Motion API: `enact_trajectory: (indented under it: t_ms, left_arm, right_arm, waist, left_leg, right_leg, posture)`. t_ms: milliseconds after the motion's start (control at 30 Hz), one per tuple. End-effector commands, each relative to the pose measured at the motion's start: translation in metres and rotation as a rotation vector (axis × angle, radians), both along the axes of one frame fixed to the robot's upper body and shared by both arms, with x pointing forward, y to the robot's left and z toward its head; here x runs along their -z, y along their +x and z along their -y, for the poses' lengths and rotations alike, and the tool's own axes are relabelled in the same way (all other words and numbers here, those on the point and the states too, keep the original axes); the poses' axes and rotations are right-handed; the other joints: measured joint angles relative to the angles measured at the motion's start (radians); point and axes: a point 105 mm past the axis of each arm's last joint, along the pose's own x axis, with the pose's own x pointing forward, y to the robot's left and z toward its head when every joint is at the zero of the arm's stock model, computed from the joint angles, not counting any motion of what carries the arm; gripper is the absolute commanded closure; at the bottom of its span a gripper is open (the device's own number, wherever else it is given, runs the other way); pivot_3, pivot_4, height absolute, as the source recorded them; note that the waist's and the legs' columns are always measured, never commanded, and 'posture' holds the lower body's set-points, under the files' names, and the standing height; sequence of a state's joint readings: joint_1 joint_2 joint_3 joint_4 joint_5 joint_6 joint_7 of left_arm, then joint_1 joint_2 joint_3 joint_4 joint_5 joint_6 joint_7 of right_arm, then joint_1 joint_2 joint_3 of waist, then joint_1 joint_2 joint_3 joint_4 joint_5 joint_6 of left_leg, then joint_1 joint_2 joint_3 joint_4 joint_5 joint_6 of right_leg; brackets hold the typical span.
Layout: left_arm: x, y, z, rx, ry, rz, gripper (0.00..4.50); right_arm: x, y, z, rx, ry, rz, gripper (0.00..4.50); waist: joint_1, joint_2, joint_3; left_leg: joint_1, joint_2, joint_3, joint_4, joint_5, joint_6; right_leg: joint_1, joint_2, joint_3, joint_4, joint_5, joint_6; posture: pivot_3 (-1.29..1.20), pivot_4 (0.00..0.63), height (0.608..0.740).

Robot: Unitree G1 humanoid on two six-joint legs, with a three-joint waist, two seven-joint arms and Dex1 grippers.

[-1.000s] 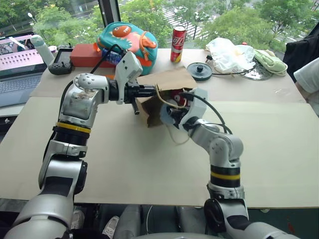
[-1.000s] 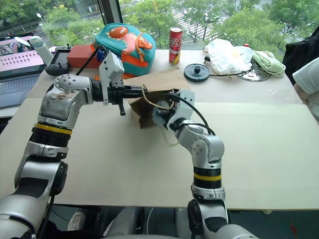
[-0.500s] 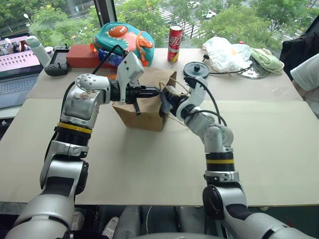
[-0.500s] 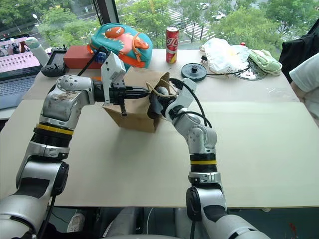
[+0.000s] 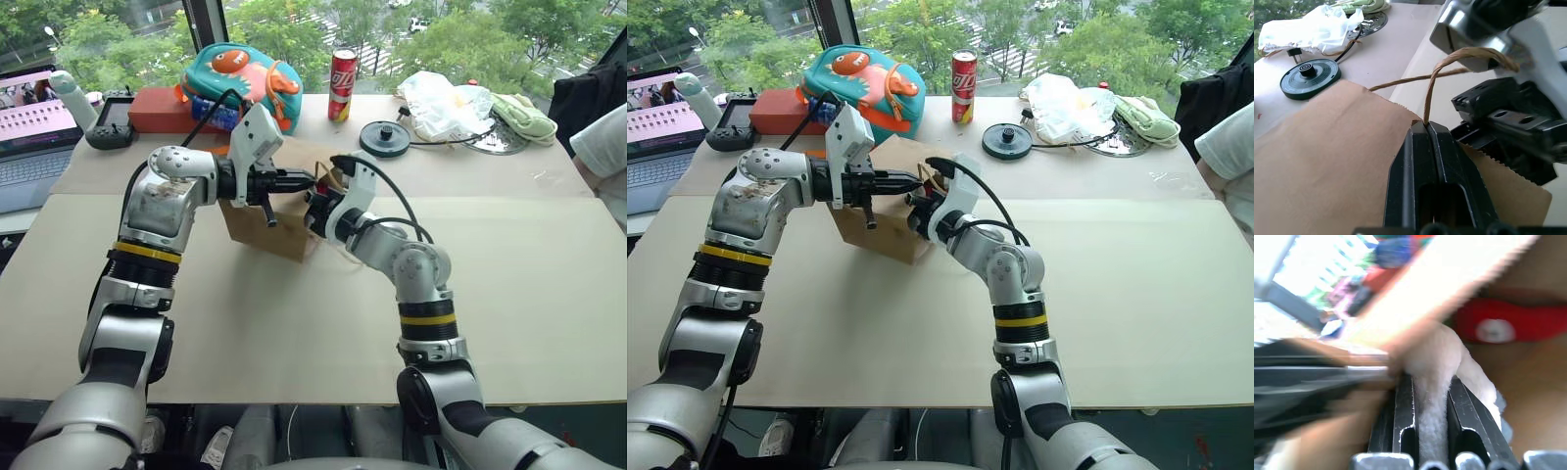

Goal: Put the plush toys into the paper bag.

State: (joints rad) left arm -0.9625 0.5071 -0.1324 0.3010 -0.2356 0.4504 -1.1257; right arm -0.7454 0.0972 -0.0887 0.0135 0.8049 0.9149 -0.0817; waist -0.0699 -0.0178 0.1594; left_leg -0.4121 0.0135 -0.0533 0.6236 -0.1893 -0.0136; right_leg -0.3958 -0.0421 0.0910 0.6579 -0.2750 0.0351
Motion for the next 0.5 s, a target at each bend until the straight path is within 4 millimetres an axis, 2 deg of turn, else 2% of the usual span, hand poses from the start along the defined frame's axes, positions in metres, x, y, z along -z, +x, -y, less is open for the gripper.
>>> enact_trajectory:
  t_ms: [33, 367, 433, 500]
  left_arm:
    - [-0.007, -0.003, 0.002, 0.016, -0.001, 0.035, 4.5]
    - [-0.01, -0.01, 0.008, 0.062, -0.014, 0.022, 4.5]
    - [-0.01, -0.01, 0.007, 0.061, -0.014, 0.023, 4.5]
    - [-0.011, -0.01, 0.008, 0.061, -0.013, 0.024, 4.5]
  right_arm:
    - [-0.021, -0.02, -0.027, -0.091, 0.102, 0.041, 4.18]
    - [-0.006, -0.015, -0.045, -0.081, 0.059, 0.004, 4.18]
    - [-0.004, -0.016, -0.046, -0.089, 0.057, -0.001, 3.29]
    - [-0.003, -0.017, -0.046, -0.093, 0.051, 0.003, 2.76]
  waist:
    - [0.0, 0.0, 0.0]
    - [0.0, 0.0, 0.0]
    - [0.0, 0.0, 0.0]
    - [0.0, 0.0, 0.0]
  left_leg:
    - [0.0, 0.0, 0.0, 0.0, 0.0, 0.0]
    - [0.0, 0.0, 0.0, 0.0, 0.0, 0.0]
    - [0.0, 0.0, 0.0, 0.0, 0.0, 0.0]
    - [-0.001, 0.0, 0.0, 0.0, 0.0, 0.0]
  right_leg:
    - [0.0, 0.0, 0.0, 0.0, 0.0, 0.0]
    - [0.0, 0.0, 0.0, 0.0, 0.0, 0.0]
    - [-0.001, 0.0, 0.0, 0.0, 0.0, 0.0]
    - [-0.001, 0.0, 0.0, 0.0, 0.0, 0.0]
  posture:
    - [0.0, 0.15, 0.739]
    - [0.0, 0.15, 0.739]
    - [0.0, 0.15, 0.739]
    - [0.0, 0.15, 0.739]
